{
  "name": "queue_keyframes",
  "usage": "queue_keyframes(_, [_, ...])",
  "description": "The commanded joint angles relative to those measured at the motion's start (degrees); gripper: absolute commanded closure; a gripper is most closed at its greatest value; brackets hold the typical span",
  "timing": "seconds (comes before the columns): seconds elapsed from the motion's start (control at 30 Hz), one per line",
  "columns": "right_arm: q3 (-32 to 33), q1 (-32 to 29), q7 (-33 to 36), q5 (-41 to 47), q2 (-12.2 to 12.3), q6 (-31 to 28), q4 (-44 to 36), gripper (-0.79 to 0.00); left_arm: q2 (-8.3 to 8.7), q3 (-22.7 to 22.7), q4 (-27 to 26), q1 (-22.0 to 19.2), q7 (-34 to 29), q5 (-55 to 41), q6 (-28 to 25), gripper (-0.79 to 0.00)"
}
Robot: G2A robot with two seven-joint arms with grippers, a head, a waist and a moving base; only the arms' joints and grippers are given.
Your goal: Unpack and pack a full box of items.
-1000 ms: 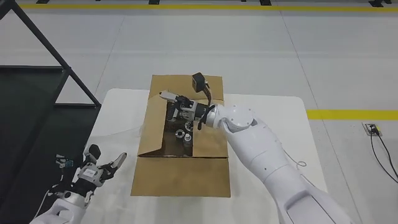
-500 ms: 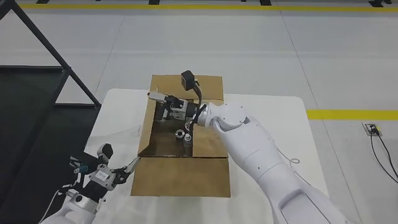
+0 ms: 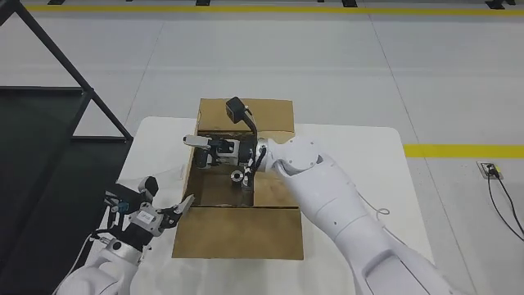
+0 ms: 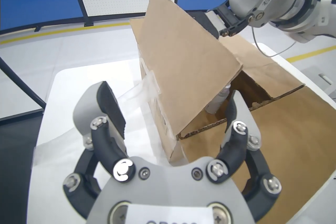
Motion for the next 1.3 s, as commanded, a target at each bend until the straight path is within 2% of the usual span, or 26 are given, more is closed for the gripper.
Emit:
queue_keyframes(0.0, [0.1,0.0,0.3,0.0,-0.1,-0.4,0.1,-0.785,-0.05,0.2,0.3,-0.7,-0.3,-0.1,0.3,-0.785])
queue_keyframes(0.2, [0.2,0.2,1.0,-0.5,-0.3,-1.2,0.8,-0.785,-0.14,0.5,0.9,-1.6,-0.7,-0.5,0.8,-0.785])
queue_keyframes(0.6, [2.3,0.9,0.9,-0.7,0.5,-2.7,2.9,-0.785,-0.14,-1.8,0.9,-0.1,0.0,-2.0,0.7,-0.785])
queue_keyframes(0.93, [6.3,0.3,0.3,0.7,2.8,-5.0,4.7,-0.785,-0.08,-5.8,2.0,1.3,1.1,-4.6,1.2,-0.785])
queue_keyframes(1.27, [10.3,-1.7,0.5,1.7,5.6,-6.4,3.5,-0.785,-0.06,-9.2,6.4,2.7,1.4,-6.9,1.5,-0.785])
